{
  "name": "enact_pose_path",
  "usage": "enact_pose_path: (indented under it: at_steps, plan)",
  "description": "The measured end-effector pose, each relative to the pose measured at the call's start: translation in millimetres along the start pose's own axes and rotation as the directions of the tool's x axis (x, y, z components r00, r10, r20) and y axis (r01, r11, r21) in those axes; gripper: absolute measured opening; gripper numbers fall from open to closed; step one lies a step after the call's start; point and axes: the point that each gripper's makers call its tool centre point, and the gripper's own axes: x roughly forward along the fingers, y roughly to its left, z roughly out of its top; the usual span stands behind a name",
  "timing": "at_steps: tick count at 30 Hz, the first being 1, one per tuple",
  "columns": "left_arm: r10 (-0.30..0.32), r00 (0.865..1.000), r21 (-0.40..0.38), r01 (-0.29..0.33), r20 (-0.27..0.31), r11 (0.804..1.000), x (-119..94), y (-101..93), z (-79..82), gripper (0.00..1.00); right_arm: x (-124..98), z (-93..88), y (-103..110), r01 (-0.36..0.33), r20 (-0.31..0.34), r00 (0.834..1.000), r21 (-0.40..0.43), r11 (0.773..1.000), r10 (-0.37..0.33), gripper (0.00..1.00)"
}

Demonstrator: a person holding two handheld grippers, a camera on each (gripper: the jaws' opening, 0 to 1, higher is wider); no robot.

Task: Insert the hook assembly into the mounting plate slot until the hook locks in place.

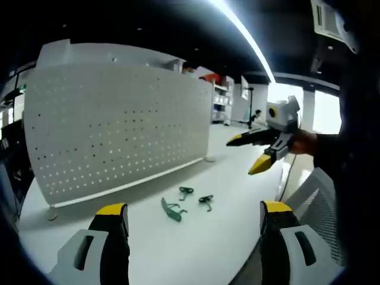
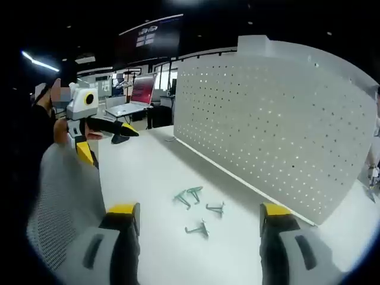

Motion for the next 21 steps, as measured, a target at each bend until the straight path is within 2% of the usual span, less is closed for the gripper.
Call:
enact_pose_path:
  at_steps: [9,21]
  plan:
    - [0.004,1.000,0.004,-0.004,0.022,1.000,-2.6,-0.2,5.2,0.93,-2.5,7.1,5.5,-0.007,-0.004,1.000,-0.020,1.000,0.007,0.79]
    - [-0.015,0.999,0.015,0.014,0.038,1.000,-3.2,-4.5,9.1,0.91,-10.7,13.5,4.5,0.019,-0.003,1.000,-0.032,0.999,-0.019,0.78]
